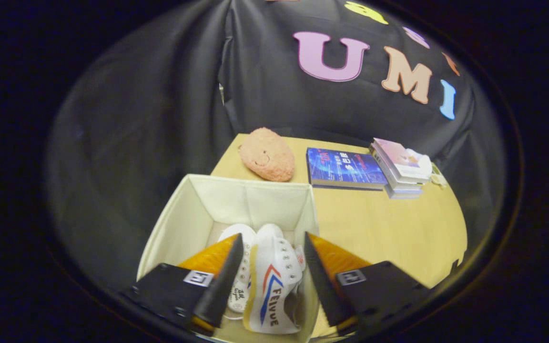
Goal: Open the storage box then place both shoes into the box .Put the left shoe in first, then the right shoe, with the right side of both shoes facing outward in a uniform manner.
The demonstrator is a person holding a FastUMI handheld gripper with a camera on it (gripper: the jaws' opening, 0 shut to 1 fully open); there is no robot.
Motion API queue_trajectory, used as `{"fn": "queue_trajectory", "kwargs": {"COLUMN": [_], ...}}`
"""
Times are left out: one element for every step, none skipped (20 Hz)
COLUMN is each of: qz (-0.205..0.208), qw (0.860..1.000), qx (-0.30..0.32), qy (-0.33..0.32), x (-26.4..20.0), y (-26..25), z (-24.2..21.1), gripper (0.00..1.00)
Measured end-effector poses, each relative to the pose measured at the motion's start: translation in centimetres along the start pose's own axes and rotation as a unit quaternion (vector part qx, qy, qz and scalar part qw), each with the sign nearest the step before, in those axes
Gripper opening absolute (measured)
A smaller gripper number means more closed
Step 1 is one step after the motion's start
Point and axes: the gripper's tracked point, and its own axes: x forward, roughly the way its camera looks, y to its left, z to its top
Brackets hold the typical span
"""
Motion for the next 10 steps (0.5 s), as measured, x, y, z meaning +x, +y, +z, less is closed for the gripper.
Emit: {"fn": "queue_trajectory", "kwargs": {"qz": [0.013,0.020,0.020,0.019,0.018,0.020,0.024,0.027,0.027,0.024], "qw": [1.000,0.999,0.999,0.999,0.999,0.999,0.998,0.998,0.997,0.997], "qx": [0.014,0.024,0.030,0.033,0.036,0.041,0.047,0.051,0.052,0.051], "qy": [-0.005,-0.011,-0.015,-0.019,-0.022,-0.025,-0.030,-0.037,-0.046,-0.054], "x": [-0.4,-0.8,-1.4,-2.0,-2.5,-2.8,-3.4,-3.9,-4.5,-5.1], "y": [0.0,-0.6,-1.3,-2.1,-3.0,-3.6,-4.3,-5.1,-6.0,-7.2], "z": [0.7,1.1,1.6,1.8,2.0,2.3,2.7,3.3,4.0,4.6], "gripper": [0.99,0.99,0.99,0.99,0.98,0.98,0.98,0.97,0.97,0.97]}}
